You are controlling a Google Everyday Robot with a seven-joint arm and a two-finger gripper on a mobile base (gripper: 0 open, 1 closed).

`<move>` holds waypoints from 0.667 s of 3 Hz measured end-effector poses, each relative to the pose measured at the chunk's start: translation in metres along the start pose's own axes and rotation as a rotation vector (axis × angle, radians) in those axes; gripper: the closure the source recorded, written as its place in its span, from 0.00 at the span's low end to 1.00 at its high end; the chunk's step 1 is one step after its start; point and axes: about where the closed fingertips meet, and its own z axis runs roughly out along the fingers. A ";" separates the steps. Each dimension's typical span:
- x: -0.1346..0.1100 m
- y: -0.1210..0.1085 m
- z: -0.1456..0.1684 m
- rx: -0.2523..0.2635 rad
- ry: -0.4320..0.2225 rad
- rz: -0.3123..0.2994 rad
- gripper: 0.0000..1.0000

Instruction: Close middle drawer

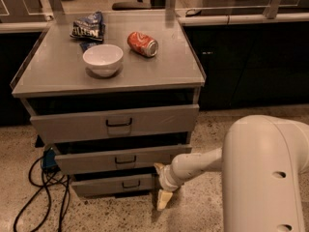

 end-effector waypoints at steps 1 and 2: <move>-0.019 -0.061 -0.001 0.066 0.006 -0.024 0.00; -0.019 -0.061 -0.001 0.066 0.006 -0.024 0.00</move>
Offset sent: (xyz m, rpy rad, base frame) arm 0.0400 0.0138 0.0120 -0.0011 -0.0432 -0.0064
